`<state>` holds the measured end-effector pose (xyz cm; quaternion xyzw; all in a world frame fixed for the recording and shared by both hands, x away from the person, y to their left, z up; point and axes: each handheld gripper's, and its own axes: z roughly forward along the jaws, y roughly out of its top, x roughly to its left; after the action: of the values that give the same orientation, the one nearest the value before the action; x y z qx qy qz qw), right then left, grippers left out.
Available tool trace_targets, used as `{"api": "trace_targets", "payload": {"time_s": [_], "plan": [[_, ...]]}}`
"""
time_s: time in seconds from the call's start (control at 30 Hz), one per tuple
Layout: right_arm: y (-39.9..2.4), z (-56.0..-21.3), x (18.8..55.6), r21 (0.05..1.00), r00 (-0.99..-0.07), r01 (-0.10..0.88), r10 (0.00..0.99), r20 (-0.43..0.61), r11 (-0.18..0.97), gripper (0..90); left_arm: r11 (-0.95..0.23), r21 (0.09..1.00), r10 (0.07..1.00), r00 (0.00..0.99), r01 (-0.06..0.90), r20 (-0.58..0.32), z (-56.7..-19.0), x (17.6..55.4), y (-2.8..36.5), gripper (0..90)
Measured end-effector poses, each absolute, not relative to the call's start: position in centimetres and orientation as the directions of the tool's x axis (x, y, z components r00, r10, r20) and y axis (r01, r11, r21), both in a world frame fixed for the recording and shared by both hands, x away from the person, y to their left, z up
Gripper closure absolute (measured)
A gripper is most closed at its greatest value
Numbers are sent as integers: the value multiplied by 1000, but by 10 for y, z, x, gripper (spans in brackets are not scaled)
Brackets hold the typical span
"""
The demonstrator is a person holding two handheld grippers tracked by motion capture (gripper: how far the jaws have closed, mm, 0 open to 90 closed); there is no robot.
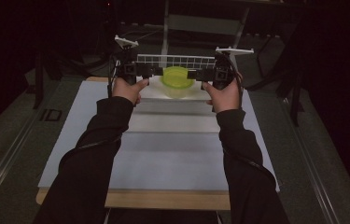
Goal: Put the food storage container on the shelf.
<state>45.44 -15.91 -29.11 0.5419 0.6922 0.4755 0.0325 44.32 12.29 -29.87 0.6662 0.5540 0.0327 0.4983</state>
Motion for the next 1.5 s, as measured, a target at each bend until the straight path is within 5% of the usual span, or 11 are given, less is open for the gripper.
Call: {"api": "trace_targets", "payload": {"time_s": [0.57,0.73,0.87,1.23,1.5], "plan": [[-152,-292,394,766,-546,639,741,390,68,565,24,780,697,549,625,-461,-319,368,131,401],[-142,-311,384,760,-576,639,729,370,119,732,3,826,672,611,564,-419,-332,344,132,384],[-134,-328,384,749,-573,645,744,344,151,892,6,832,614,655,555,-441,-349,334,135,270],[-126,-342,400,746,-539,655,768,346,123,897,-36,865,592,708,501,-386,-409,313,140,20],[-127,-345,416,740,-506,667,783,362,89,897,-110,890,620,730,442,-287,-451,297,131,20]]}}
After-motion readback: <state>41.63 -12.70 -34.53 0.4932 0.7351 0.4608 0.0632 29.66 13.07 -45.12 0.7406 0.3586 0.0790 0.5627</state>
